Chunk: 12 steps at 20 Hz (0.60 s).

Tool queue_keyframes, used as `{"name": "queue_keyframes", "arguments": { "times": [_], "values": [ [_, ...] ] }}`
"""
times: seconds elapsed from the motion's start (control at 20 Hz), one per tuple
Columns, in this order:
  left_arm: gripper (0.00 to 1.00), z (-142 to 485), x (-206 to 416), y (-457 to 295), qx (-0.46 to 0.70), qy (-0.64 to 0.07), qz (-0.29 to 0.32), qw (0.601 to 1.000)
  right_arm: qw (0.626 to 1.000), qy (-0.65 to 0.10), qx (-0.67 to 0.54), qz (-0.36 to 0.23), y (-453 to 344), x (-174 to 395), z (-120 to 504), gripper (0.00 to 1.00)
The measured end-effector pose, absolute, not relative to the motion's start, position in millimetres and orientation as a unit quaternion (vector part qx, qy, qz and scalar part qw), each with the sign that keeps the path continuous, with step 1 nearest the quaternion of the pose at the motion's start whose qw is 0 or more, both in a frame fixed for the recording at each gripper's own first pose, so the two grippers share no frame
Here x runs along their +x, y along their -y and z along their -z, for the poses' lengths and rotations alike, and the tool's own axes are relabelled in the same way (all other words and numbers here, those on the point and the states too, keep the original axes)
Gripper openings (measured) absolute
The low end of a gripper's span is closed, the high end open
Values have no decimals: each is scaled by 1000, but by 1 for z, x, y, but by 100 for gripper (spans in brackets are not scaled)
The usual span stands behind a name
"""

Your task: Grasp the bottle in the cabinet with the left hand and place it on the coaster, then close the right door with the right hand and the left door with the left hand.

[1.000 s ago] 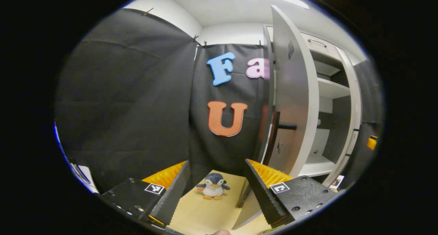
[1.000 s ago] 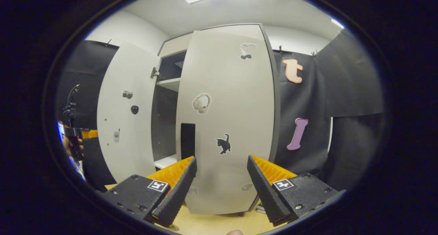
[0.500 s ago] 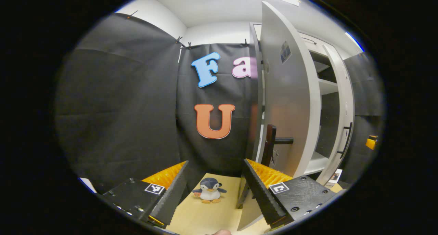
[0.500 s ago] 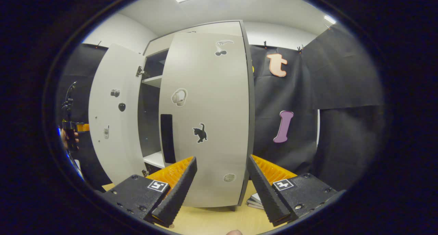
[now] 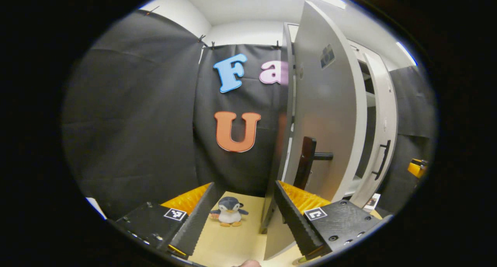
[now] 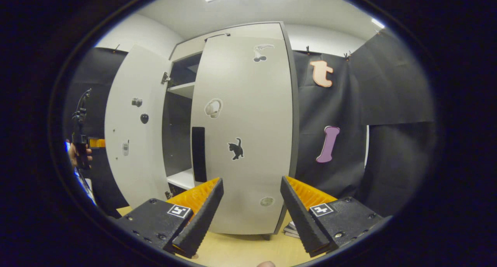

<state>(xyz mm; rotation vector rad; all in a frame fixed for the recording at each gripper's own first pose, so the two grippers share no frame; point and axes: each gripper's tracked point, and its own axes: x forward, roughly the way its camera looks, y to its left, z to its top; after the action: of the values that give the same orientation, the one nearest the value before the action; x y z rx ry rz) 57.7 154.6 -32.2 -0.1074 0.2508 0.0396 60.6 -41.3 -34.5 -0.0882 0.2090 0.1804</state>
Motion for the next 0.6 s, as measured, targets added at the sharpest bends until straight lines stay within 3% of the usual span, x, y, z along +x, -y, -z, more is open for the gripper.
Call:
{"name": "queue_keyframes", "arguments": {
  "times": [0.05, 0.15, 0.2, 0.25, 0.3, 0.35, 0.4, 0.45, 0.6],
  "values": [
    [89, 33, 57, -146, -63, -127, -6, 990, 989, -106, -45, -90, 42, 60, 36, 96],
    [100, 33, 58, -132, -76, -130, 18, 988, 989, -110, -45, -87, 44, 60, 38, 96],
    [88, 34, 57, -126, -76, -131, 25, 988, 989, -112, -44, -87, 44, 60, 39, 96],
    [100, 33, 56, -121, -71, -130, 30, 989, 989, -112, -42, -87, 45, 60, 40, 96],
    [100, 32, 55, -118, -62, -128, 35, 989, 989, -111, -41, -88, 45, 59, 38, 96],
    [88, 31, 56, -115, -56, -126, 36, 990, 989, -110, -42, -87, 45, 59, 38, 96],
    [88, 32, 56, -113, -53, -128, 38, 990, 989, -108, -43, -86, 46, 58, 37, 94],
    [100, 32, 56, -111, -52, -129, 40, 989, 990, -108, -45, -84, 49, 57, 38, 94],
    [99, 32, 57, -101, -55, -126, 55, 989, 990, -109, -44, -80, 54, 55, 39, 96]
  ]
}}
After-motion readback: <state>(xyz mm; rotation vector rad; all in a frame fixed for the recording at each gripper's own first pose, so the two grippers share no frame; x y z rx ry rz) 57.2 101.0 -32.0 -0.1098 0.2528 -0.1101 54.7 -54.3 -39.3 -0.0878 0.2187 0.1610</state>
